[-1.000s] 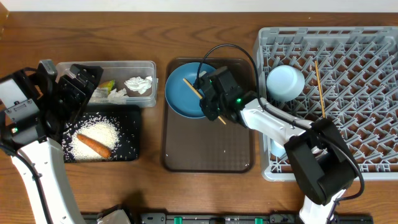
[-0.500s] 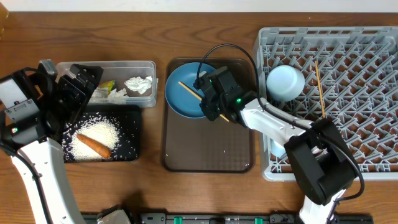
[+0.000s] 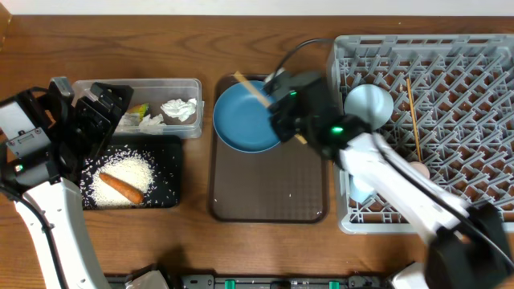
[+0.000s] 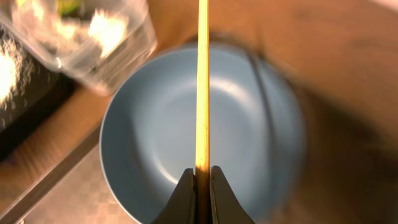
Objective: Sort waste into correct bins and load items into the dishwasher rack
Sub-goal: 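Carry the chopstick into the rack and release it upright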
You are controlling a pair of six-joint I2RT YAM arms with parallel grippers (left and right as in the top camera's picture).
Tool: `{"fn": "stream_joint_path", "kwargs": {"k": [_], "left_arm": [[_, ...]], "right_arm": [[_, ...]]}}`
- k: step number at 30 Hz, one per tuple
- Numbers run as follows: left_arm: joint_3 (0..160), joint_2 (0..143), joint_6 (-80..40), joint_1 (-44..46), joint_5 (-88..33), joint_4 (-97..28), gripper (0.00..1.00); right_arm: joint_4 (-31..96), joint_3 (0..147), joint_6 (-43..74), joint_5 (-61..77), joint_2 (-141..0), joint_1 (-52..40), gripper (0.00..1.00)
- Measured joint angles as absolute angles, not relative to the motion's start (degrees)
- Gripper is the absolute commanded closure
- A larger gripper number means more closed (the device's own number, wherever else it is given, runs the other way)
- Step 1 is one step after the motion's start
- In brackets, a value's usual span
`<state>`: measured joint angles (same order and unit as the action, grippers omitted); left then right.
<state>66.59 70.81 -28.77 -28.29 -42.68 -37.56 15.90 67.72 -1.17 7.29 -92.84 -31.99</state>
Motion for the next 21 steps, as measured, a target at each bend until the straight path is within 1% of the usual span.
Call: {"fn": "stream_joint_path", "kwargs": {"k": [6, 9, 16, 21], "left_arm": [[66.6, 70.8, -28.8, -28.3, -42.7, -37.6, 0.02], [66.6, 70.8, -28.8, -28.3, -42.7, -37.6, 0.02], [66.6, 70.8, -28.8, -28.3, -42.7, -37.6, 0.02], [66.6, 70.8, -28.8, -28.3, -42.7, -37.6, 0.02]], "right_arm": [[22.2, 67.8, -1.1, 3.1, -84.1, -24.6, 0.99], [25.9, 67.8, -1.7, 1.9, -81.9, -18.1, 0.99], [32.3, 67.8, -5.6, 0.4, -81.1, -3.3, 0.99], [33.0, 67.8, -7.0, 0.4, -82.7, 3.5, 0.99]]}}
